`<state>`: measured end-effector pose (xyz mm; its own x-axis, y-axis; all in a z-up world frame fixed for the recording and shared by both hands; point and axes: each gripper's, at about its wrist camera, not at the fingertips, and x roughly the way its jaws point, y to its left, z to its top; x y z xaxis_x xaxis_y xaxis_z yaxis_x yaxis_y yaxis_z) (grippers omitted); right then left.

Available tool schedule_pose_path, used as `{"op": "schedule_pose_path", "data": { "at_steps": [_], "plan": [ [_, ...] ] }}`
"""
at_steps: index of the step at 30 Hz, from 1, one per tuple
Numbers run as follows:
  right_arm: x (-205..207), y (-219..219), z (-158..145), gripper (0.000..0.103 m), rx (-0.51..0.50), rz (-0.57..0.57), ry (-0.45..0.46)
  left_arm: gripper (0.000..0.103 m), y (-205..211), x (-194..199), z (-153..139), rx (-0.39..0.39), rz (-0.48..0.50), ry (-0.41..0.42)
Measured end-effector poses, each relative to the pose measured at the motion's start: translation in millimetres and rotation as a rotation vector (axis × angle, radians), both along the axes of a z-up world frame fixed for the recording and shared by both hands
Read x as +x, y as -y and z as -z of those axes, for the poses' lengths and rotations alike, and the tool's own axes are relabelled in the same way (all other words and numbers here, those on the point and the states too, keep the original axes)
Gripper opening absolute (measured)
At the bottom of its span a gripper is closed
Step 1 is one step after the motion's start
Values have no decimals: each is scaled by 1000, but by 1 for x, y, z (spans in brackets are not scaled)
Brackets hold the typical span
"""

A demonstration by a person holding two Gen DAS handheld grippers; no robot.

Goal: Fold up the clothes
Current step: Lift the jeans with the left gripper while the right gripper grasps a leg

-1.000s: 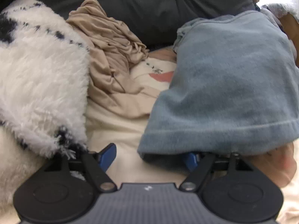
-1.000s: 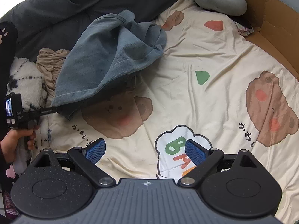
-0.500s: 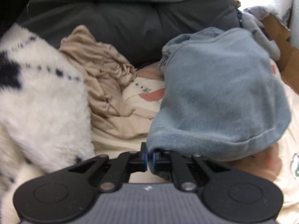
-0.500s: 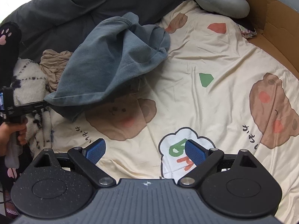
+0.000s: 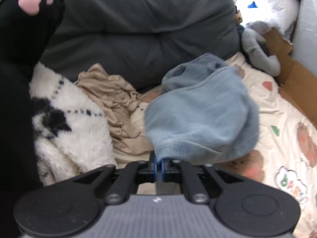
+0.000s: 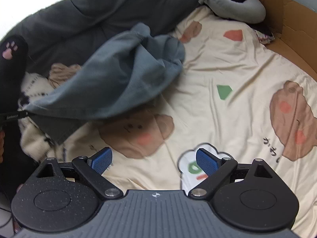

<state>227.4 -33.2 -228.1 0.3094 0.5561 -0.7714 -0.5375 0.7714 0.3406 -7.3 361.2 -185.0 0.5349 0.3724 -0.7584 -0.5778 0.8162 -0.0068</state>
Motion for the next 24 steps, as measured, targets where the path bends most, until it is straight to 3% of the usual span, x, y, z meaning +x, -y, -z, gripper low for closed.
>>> {"op": "schedule_pose_path", "data": {
  "at_steps": [2,11,17,24],
  "plan": [
    [1,0,-7,94,60,19,-35,4,11,0,-15,-9,36,1],
    [-19,-13,-41,94,125,-76,14,3,72,10,-58,-131,203,53],
    [-24,-5,-56,94,171,-79,1,3,107,29,-61,-237,265,81],
    [-30,13,-60,94,219,-99,-12,3,140,72,-53,-308,338,96]
  ]
}}
